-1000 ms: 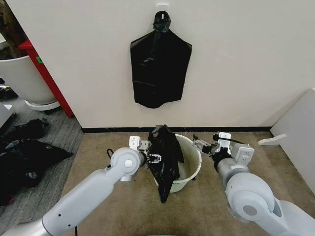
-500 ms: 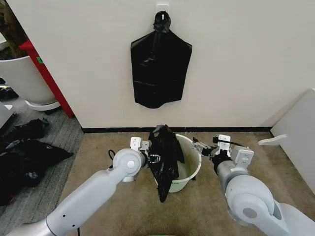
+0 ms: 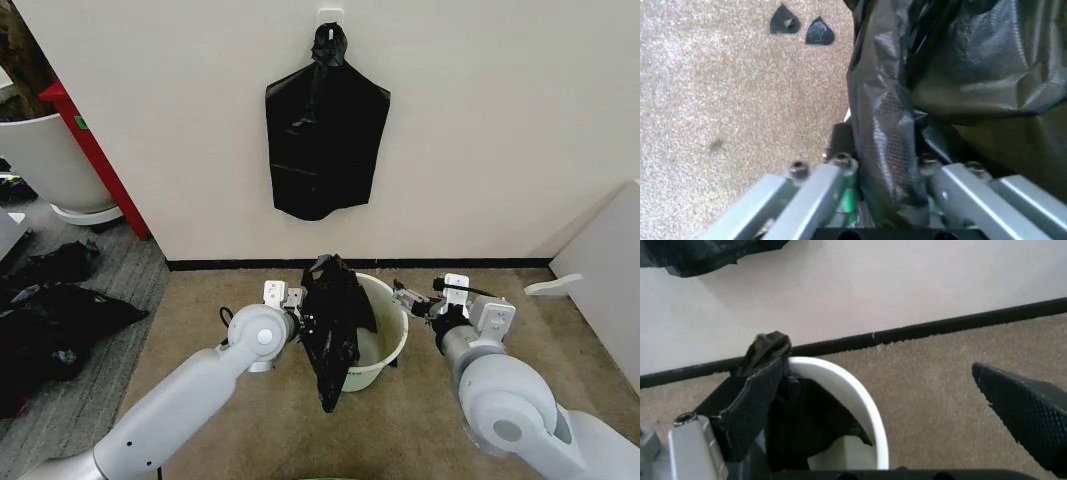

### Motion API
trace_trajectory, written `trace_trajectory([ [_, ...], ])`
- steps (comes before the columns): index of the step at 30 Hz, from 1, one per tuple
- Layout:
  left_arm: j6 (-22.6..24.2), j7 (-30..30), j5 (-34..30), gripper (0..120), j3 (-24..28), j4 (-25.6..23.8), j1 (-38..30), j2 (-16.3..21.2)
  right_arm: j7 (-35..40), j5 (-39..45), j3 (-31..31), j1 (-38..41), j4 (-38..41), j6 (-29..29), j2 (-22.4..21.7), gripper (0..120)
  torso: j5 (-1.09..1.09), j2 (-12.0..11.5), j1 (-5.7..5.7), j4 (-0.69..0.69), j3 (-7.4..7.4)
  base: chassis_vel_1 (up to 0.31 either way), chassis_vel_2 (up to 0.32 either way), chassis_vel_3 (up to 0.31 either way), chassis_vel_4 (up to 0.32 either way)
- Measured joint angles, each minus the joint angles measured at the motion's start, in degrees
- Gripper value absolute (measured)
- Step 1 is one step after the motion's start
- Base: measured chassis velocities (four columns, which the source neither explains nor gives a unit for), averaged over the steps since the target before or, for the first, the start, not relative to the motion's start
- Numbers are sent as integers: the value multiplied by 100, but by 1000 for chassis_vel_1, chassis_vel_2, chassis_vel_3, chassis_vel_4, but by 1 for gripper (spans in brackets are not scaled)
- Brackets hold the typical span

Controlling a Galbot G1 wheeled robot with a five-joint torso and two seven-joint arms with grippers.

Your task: Place the garbage bag over the trash bin.

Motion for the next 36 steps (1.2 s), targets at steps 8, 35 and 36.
trace_trajectory([
  [8,-158,3,177,0,-140,-163,222,-2,28,-19,195,-80,95,-1,-26,100,-1,0,0,-1,0,0,0,0,0],
  [35,-1236,570,1083,0,-1642,-2461,1038,1179,-1446,399,501,255,759,-159,-123,100,0,0,0,1,0,0,0,0,0],
  [36,-1236,570,1083,0,-1642,-2461,1038,1179,-1446,399,501,255,759,-159,-123,100,0,0,0,1,0,0,0,0,0],
])
